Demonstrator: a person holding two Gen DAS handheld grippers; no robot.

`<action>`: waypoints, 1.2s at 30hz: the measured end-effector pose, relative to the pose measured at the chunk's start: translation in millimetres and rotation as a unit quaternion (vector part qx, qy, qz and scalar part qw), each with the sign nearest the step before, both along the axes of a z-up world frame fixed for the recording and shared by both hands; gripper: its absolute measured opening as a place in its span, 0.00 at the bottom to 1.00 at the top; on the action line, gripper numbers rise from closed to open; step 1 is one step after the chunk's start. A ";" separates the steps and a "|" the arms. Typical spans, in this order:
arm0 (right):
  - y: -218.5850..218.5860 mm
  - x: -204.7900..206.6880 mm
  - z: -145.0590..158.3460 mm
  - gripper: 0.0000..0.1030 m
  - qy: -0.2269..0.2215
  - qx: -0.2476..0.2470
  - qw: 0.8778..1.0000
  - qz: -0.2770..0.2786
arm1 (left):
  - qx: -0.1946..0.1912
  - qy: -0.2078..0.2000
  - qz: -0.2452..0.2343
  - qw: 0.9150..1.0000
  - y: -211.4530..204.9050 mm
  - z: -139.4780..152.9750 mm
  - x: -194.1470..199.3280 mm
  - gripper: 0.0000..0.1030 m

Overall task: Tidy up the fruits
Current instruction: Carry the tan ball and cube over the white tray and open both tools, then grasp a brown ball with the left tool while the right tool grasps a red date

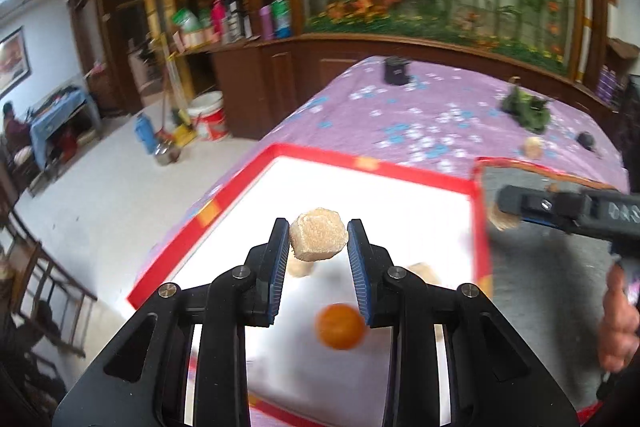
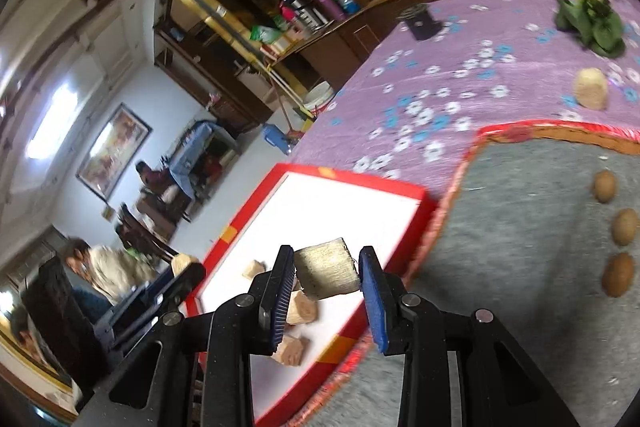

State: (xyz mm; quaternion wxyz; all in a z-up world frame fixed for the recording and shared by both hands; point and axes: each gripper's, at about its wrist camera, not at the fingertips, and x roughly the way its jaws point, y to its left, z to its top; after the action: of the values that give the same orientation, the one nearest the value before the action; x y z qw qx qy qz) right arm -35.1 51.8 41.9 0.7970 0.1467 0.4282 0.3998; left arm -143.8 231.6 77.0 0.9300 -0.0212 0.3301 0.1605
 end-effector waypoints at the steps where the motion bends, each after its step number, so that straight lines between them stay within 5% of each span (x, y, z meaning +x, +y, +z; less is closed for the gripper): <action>1: 9.0 -3.7 -0.9 0.31 -0.006 -0.009 1.000 0.004 | -0.003 0.003 0.008 1.000 7.4 -3.5 -1.1 0.28; 10: 69.7 -37.8 -16.8 0.31 -0.093 -0.127 0.988 0.003 | 0.004 0.034 0.026 0.999 26.1 -32.8 0.5 0.28; 15: 85.3 -46.1 -17.0 0.31 -0.123 -0.152 0.981 0.008 | 0.018 0.036 0.039 0.998 27.9 -33.7 2.0 0.29; 19: 85.6 -55.6 -6.3 0.40 -0.144 -0.136 0.980 0.020 | 0.016 0.037 0.042 0.998 27.5 -30.9 3.3 0.34; 21: 82.9 -59.7 1.0 0.42 -0.156 -0.126 0.980 0.021 | 0.021 0.033 0.044 0.998 25.0 -28.5 3.3 0.48; 24: 74.5 -61.7 8.4 0.43 -0.171 -0.119 0.978 0.014 | 0.028 0.027 0.043 0.998 19.6 -23.4 3.0 0.56; 36: -36.1 -11.7 10.6 0.43 -0.131 -0.126 0.978 -0.104 | 0.044 0.025 -0.023 0.998 -38.1 -10.5 7.5 0.62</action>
State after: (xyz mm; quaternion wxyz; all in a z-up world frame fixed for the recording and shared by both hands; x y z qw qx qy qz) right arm -46.8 15.7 52.5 0.8953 0.0350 0.3499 0.2735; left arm -136.2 193.5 66.5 0.9250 0.0319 0.3460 0.1538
